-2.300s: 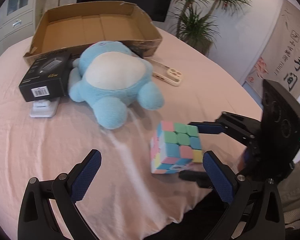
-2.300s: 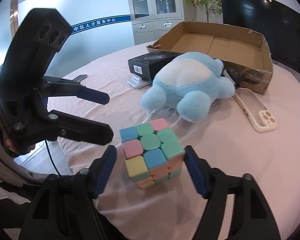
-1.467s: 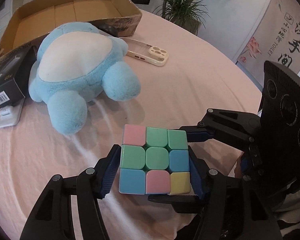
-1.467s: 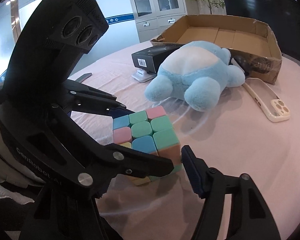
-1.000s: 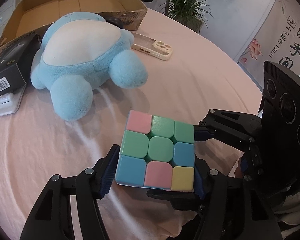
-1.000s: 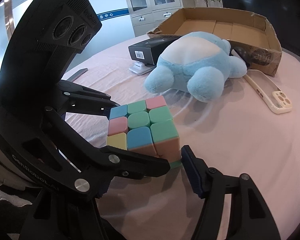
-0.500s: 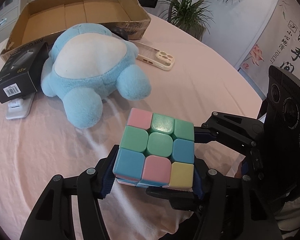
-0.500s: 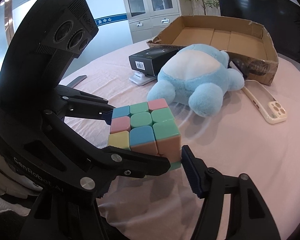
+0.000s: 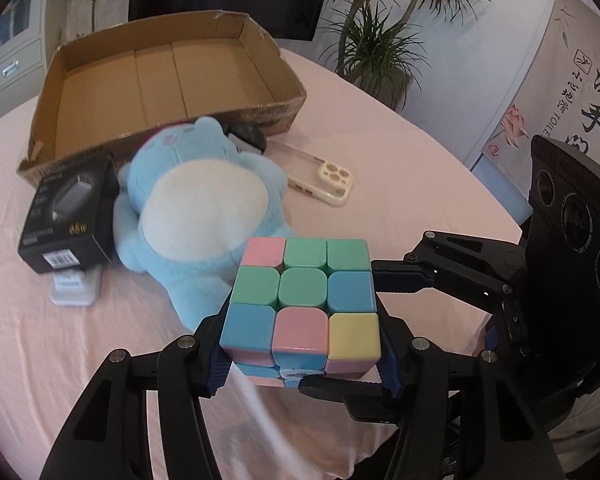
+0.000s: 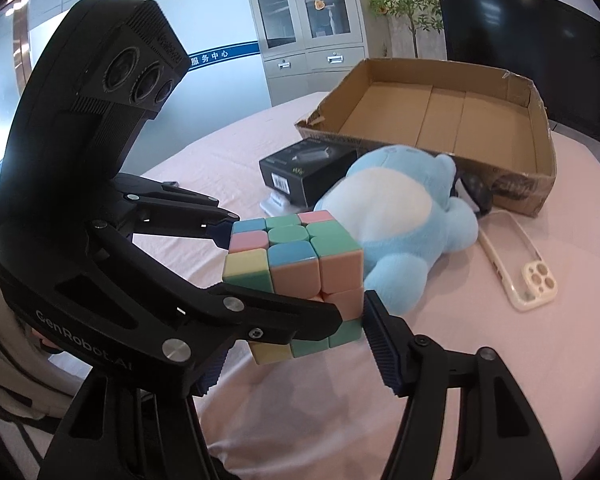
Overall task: Organize objects
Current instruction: 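Lift the cube with the left gripper and carry it over the cardboard box, then open the left gripper to drop the cube into the box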
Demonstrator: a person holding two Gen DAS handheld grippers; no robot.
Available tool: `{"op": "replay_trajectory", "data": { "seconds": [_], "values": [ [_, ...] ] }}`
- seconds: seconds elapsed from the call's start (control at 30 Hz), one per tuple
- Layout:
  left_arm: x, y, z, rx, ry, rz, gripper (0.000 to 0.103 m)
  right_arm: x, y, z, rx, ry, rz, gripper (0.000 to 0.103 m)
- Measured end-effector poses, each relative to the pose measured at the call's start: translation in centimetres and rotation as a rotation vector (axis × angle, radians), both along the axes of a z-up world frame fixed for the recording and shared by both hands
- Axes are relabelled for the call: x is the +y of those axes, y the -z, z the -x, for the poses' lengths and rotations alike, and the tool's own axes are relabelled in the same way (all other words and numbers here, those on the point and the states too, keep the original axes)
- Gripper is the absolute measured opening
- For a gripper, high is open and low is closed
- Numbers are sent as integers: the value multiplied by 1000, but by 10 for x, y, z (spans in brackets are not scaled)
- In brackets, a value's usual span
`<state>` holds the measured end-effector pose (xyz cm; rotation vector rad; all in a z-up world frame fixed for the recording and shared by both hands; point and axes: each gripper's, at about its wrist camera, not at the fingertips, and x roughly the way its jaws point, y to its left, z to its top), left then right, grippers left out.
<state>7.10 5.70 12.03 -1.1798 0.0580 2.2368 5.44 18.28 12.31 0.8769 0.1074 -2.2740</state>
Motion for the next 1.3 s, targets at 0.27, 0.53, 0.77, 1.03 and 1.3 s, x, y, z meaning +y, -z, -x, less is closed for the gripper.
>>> {"op": "replay_trajectory", "data": {
  "seconds": [0.27, 0.53, 0.77, 1.03, 1.3],
  "values": [
    [-3, -41, 56, 19, -10, -13, 57, -2, -37, 50, -3, -2, 5, 59],
    [-4, -82, 134, 65, -2, -6, 56, -15, -73, 119, 41, -10, 4, 59],
    [-12, -92, 237, 83, 8, -36, 56, -18, -94, 207, 74, -4, -28, 59],
    [-16, -42, 322, 25, -16, -8, 56, -21, -57, 295, 45, -51, -70, 59],
    [-11, 19, 350, -62, -68, 60, 56, -31, -8, 325, 0, -26, -190, 60]
  ]
}}
